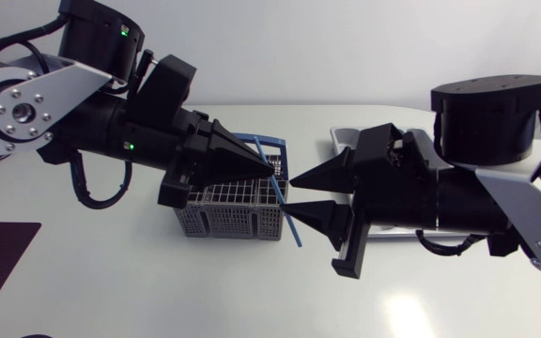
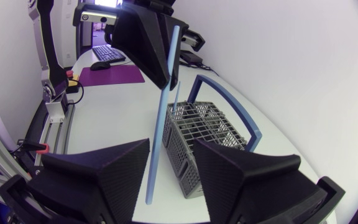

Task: Unload the cutlery basket into the drawer organizer.

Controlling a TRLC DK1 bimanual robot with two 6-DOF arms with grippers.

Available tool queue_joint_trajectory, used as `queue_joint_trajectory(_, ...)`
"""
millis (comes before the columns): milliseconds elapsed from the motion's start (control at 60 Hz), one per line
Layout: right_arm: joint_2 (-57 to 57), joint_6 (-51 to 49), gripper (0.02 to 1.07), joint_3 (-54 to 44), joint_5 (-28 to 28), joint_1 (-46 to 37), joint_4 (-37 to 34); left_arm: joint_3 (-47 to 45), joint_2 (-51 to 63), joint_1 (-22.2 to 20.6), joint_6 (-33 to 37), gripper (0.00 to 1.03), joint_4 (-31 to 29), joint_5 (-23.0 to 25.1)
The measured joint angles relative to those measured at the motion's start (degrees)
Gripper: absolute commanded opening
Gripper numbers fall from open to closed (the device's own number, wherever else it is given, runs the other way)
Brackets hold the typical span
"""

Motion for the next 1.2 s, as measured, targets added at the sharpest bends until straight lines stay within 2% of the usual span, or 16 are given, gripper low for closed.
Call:
queue_joint_trajectory(233, 1.9, 0.0, 0.11, 0.8, -1.1, 0.1, 0.0, 0.4, 0.1, -0.3, 0.0, 0.06, 0.7, -0.7)
queue_joint_trajectory(333, 2.8, 0.0, 0.08, 1.2, -1.5, 0.1, 0.0, 0.6, 0.2, -0.2, 0.0, 0.06, 0.8, -1.1)
queue_joint_trajectory(583, 3.4, 1.1, 0.08, 1.8, -1.1, 0.3, -0.7, 0.7, 0.2, 0.5, 0.0, 0.07, 0.7, -1.0)
queue_joint_trajectory(650, 3.4, 1.1, 0.08, 1.9, -1.1, 0.3, -0.9, 0.7, 0.2, 0.8, 0.0, 0.20, 0.7, -0.8)
queue_joint_trajectory(783, 3.2, 1.0, 0.08, 1.9, -1.1, 0.3, -2.6, 1.2, 0.2, 1.9, -1.1, 0.56, 0.4, -0.7)
queue_joint_trajectory(917, 3.1, 1.0, 0.08, 1.9, -1.1, 0.3, -3.6, 2.7, 0.1, 3.7, -2.8, 0.82, 1.6, -0.5)
queue_joint_trajectory(1033, 3.1, 0.5, 0.08, 1.9, -1.1, -0.2, -4.4, 3.0, -0.4, 6.6, -5.8, 0.91, 4.7, -0.4)
queue_joint_trajectory(1200, 3.0, -1.5, 0.08, 1.2, -2.3, -5.4, -5.8, 3.3, -3.0, 15.2, -11.1, 0.91, 9.9, -1.0)
